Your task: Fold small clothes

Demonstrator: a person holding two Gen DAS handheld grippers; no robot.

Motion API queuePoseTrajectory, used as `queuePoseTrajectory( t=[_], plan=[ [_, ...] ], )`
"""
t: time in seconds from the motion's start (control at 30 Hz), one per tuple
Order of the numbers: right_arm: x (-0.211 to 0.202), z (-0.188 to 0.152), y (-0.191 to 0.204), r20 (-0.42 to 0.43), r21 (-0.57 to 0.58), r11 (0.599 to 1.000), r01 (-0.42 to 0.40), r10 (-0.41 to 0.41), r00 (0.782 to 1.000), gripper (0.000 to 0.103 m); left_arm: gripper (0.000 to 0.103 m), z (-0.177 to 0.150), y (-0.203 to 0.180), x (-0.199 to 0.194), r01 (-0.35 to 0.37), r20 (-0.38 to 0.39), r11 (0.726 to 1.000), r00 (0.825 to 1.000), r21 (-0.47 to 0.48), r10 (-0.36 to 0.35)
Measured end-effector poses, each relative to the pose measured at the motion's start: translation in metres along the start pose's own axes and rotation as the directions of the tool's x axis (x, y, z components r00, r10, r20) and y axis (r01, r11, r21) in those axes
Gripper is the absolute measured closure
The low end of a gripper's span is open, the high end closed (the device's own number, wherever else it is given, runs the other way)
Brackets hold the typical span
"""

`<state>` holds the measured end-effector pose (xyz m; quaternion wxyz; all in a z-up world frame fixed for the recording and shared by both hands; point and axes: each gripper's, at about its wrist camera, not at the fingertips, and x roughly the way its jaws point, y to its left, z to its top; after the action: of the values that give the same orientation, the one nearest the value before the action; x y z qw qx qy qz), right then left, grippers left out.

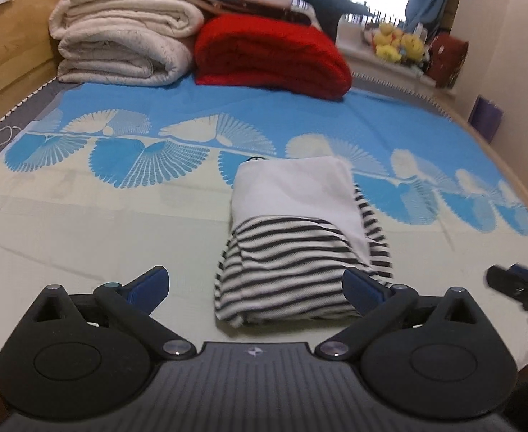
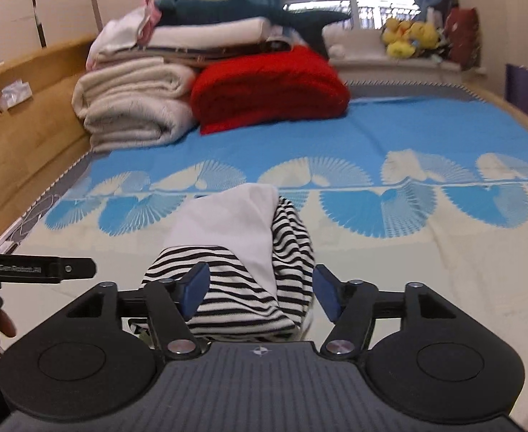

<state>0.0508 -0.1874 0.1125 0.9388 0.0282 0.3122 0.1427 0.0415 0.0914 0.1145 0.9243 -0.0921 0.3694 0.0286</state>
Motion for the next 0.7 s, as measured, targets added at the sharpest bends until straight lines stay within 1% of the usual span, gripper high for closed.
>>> queuePoseTrajectory(
  t=[0.07,0.17,0.2,0.23,0.27,0.3,0.33,0.4,0.47,0.53,0.6,0.7],
  plan=[
    [-0.007,-0.016,0.000,0.015,0.001,1.000,0.022,-0.022,1.000,0.032,0.000,-0.021,-0.005,-0.017,0.014,0.054,1.000,0.998,-0.018,-0.013],
    [-0.007,-0.040,0.004,0.013,0.004,0.999,0.048,-0.048,0.999,0.032,0.000,-0.052,-0.015,-0.028,-0.008,0.121,1.000,0.993,-0.005,0.009],
    [-0.006,-0.046,0.007,-0.001,-0.005,0.999,0.050,-0.050,0.999,0.032,0.000,-0.061,-0.019,-0.027,-0.024,0.123,1.000,0.992,0.002,0.023],
    [-0.005,-0.049,0.012,-0.011,-0.024,0.998,0.050,-0.050,0.999,0.032,0.001,-0.066,-0.023,-0.021,-0.045,0.092,0.999,0.995,0.006,0.044],
    [-0.004,-0.050,0.016,-0.003,-0.047,0.998,0.050,-0.050,0.999,0.032,0.001,-0.066,-0.025,-0.016,-0.045,0.057,0.999,0.997,0.000,0.045],
    [-0.005,-0.050,0.022,0.014,-0.074,0.996,0.053,-0.052,0.999,0.030,0.001,-0.064,-0.025,-0.013,-0.026,0.047,1.000,0.999,-0.015,0.027],
    [-0.005,-0.051,0.026,0.029,-0.099,0.993,0.056,-0.053,0.998,0.028,0.001,-0.062,-0.026,-0.011,-0.013,0.050,1.000,0.999,-0.015,0.014],
    [-0.003,-0.054,0.034,0.036,-0.137,0.989,0.064,-0.059,0.998,0.021,0.001,-0.062,-0.030,-0.005,-0.034,0.048,0.999,0.998,0.028,0.032],
    [0.002,-0.057,0.039,0.022,-0.159,0.985,0.073,-0.070,0.997,0.021,0.001,-0.063,-0.030,0.000,-0.045,0.044,0.998,0.998,0.050,0.043],
    [0.009,-0.058,0.042,0.003,-0.159,0.985,0.073,-0.074,0.997,0.021,0.001,-0.064,-0.028,0.004,-0.028,0.018,0.999,0.999,0.043,0.028],
    [0.013,-0.059,0.045,0.002,-0.163,0.983,0.088,-0.089,0.996,0.020,0.001,-0.065,-0.026,0.008,-0.017,0.007,0.999,1.000,0.045,0.017],
    [0.019,-0.061,0.049,0.003,-0.167,0.980,0.106,-0.107,0.994,0.020,0.001,-0.065,-0.027,0.014,-0.028,0.004,0.998,1.000,0.058,0.028]
  ],
)
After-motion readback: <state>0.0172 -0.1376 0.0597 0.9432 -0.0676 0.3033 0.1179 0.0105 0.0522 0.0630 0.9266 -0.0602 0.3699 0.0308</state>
